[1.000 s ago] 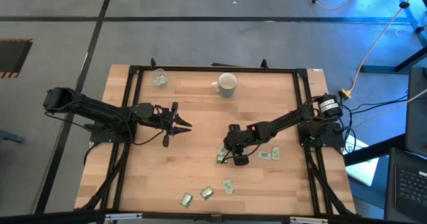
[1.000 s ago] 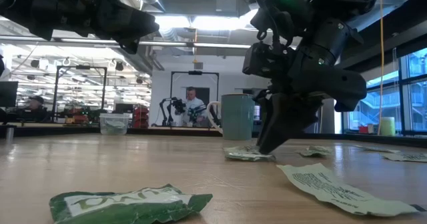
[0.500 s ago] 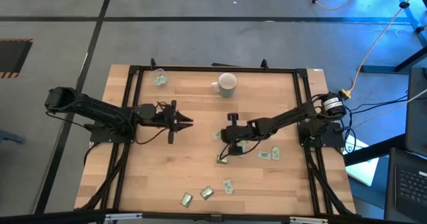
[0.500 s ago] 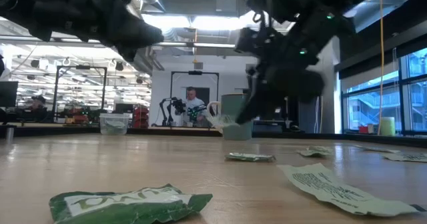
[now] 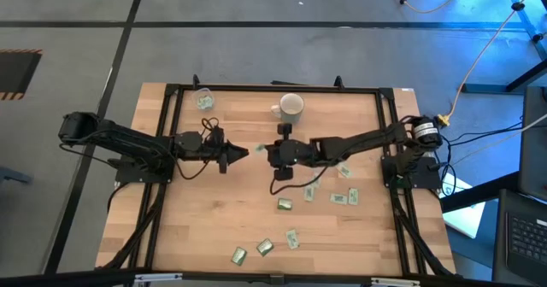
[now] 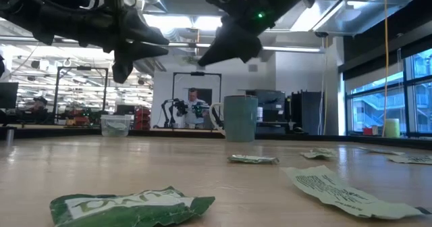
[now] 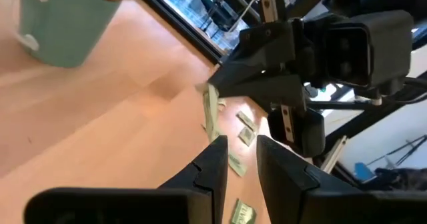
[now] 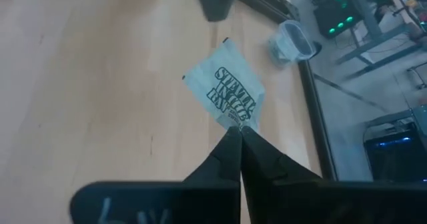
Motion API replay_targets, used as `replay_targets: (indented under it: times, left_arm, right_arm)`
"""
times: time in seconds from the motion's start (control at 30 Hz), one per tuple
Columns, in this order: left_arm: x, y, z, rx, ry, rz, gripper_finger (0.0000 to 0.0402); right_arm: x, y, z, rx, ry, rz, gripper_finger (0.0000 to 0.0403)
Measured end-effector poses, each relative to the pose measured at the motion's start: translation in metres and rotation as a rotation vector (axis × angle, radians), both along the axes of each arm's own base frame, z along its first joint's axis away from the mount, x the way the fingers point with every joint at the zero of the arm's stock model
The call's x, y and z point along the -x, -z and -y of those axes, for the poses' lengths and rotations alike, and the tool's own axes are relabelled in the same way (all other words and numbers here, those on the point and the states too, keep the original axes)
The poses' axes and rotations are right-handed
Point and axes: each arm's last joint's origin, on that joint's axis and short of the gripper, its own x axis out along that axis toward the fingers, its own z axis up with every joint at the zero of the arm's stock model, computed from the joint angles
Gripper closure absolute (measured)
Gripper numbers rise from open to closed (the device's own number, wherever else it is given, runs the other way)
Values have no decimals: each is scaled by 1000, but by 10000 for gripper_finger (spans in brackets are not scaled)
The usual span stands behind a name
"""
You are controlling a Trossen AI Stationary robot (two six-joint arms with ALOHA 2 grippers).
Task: Pick and place Stevia / Truvia into bins
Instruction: Put the stevia packet into the transparent bin
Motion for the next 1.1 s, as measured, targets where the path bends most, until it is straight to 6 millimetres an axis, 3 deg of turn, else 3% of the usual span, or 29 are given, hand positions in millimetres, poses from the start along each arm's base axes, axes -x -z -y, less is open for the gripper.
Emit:
replay_targets:
  times: [0.4,0.8,1.1]
  left_arm:
    - [0,0,-2,-64,-47,-9,325]
    - [0,0,-2,-77,-54,-11,278]
    - [0,0,-2,-75,-47,-8,277]
  right_arm:
    - [-1,0,0,-23,-29,0,400]
    - [-4,-5,-1,-47,-61,52,399]
    - [-4,-5,-3,-72,-99,58,399]
